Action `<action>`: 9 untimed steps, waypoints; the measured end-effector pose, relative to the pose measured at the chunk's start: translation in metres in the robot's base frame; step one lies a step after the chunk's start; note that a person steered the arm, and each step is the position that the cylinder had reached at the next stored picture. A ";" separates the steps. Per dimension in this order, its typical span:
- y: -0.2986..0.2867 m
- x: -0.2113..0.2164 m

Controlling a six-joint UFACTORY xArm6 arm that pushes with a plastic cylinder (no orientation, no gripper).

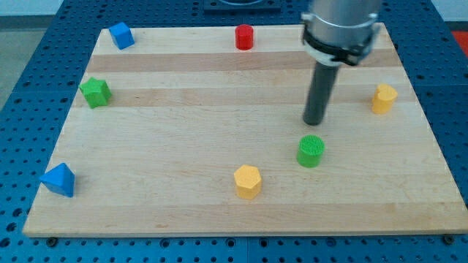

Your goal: Slide the green circle to the bottom right side of the board

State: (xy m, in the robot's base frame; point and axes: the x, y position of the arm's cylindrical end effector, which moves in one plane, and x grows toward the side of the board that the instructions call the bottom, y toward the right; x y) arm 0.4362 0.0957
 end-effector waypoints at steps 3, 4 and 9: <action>0.005 0.070; 0.050 0.085; 0.074 0.099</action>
